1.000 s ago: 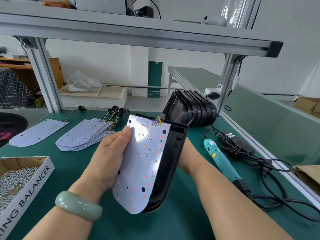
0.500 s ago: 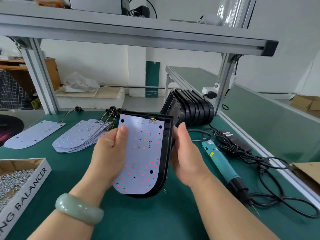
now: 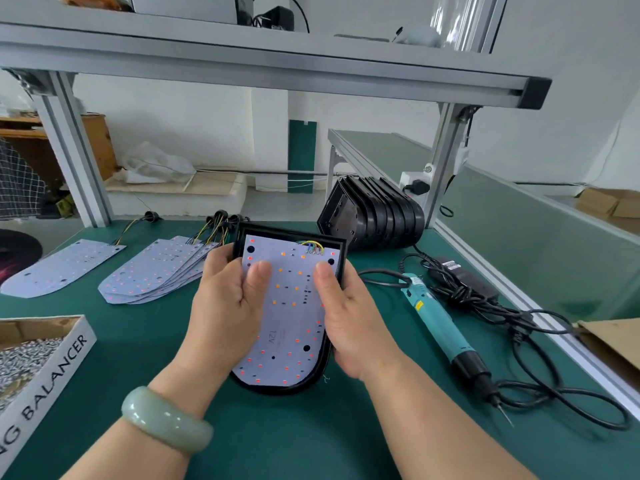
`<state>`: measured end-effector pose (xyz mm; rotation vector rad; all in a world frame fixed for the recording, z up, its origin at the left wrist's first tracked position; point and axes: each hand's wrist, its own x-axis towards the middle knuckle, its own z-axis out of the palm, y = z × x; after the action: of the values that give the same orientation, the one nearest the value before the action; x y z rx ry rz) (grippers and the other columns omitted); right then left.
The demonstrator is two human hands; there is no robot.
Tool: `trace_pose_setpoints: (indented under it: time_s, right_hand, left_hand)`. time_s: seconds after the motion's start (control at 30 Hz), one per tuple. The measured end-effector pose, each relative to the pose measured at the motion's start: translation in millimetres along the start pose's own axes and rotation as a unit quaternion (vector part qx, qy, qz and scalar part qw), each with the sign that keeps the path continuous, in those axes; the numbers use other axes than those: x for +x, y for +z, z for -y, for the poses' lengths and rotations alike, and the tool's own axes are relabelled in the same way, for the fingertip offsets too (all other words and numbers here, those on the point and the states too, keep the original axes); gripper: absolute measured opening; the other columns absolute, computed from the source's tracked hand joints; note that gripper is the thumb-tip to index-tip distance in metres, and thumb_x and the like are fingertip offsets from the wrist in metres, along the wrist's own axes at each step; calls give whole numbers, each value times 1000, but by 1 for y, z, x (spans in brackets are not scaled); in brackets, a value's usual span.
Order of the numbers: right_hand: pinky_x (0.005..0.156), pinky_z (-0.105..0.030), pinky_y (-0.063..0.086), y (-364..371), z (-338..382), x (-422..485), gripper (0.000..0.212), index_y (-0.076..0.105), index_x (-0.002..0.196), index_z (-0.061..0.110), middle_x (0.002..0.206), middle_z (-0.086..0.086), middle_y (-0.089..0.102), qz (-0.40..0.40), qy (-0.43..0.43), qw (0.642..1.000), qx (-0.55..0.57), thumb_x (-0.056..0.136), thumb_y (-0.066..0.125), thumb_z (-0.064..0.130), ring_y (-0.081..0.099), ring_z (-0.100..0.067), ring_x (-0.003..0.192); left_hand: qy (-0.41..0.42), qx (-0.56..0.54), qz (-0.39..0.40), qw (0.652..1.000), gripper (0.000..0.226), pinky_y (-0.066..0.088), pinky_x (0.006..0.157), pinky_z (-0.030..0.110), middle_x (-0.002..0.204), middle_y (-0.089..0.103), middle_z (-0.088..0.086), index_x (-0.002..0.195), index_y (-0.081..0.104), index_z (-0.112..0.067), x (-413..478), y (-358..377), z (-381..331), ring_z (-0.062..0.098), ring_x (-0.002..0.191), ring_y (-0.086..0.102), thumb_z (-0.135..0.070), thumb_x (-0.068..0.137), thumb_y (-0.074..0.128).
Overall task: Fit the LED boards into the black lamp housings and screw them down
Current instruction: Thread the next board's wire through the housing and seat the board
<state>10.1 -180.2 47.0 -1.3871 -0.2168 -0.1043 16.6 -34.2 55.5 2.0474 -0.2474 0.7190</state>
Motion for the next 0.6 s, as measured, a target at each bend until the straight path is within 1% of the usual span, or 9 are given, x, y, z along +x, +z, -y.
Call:
trace_pose_setpoints:
  time_s: [0.13, 0.2, 0.23, 0.3, 0.37, 0.4, 0.47, 0.53, 0.6]
  right_hand:
    - [100, -53, 47, 0, 1, 1, 44, 55, 121, 12, 122, -11, 65, -4, -22, 1000, -3, 90, 53, 43, 62, -28, 114]
    - [99, -51, 48, 1, 1, 1, 33, 58, 117, 13, 120, -10, 66, -10, -31, 999, 9, 94, 54, 36, 63, -28, 112]
    - [99, -50, 49, 2, 1, 2, 25, 60, 114, 14, 118, -11, 68, -21, -37, 999, 21, 96, 54, 31, 64, -28, 110]
    - [94, -46, 52, 3, 1, 3, 15, 64, 105, 18, 111, -9, 71, -37, -54, 997, 50, 95, 57, 26, 67, -26, 103]
    - [91, -43, 54, 4, 2, 2, 15, 66, 101, 21, 108, -8, 72, -37, -70, 996, 51, 90, 59, 29, 67, -23, 99]
    - [91, -42, 54, 4, 3, 1, 15, 67, 100, 23, 107, -7, 72, -39, -76, 995, 46, 89, 59, 30, 68, -23, 99]
    - [89, -40, 55, 2, 5, 1, 13, 67, 97, 26, 104, -3, 73, -50, -82, 994, 45, 89, 59, 31, 68, -21, 97]
    - [86, -38, 56, 0, 6, 1, 9, 66, 97, 25, 101, 0, 74, -62, -78, 994, 51, 93, 60, 28, 69, -18, 93]
    - [85, -38, 57, -1, 6, -1, 9, 66, 98, 21, 100, -2, 73, -65, -67, 995, 42, 96, 57, 23, 69, -20, 93]
  left_hand:
    - [47, 68, -33, 996, 55, 24, 63, 25, 111, 51, 11, 76, 58, 6, 0, 0, -2, 27, 80, 50, -47, 84, 42]
    - [63, 83, -57, 993, 49, 31, 68, 26, 119, 54, 22, 81, 61, 7, 0, 0, -2, 32, 95, 52, -40, 91, 55]
    - [71, 81, -69, 992, 43, 33, 71, 23, 122, 53, 25, 84, 64, 6, -1, 1, -3, 28, 103, 50, -36, 90, 60]
    - [74, 62, -80, 992, 36, 31, 75, 15, 126, 51, 22, 89, 68, 2, -2, 1, -7, 27, 106, 52, -34, 82, 66]
    - [71, 48, -84, 993, 38, 31, 78, 11, 126, 51, 18, 91, 70, -2, -3, 1, -8, 31, 108, 55, -39, 79, 71]
    - [76, 36, -87, 993, 39, 32, 80, 9, 125, 52, 13, 92, 69, -4, -4, 0, -9, 26, 108, 56, -39, 76, 75]
    - [70, -83, -103, 989, 40, 40, 85, 6, 122, 53, -1, 97, 61, -16, -2, -2, -13, 7, 101, 60, -31, 66, 81]
    - [19, -237, -109, 965, 48, 50, 77, 11, 115, 57, -9, 98, 45, -29, 2, -7, -15, -4, 88, 66, -23, 66, 81]
    - [-44, -261, -50, 963, 42, 52, 71, 14, 102, 65, -10, 100, 49, -30, 6, -13, -14, -5, 81, 67, -33, 71, 79]
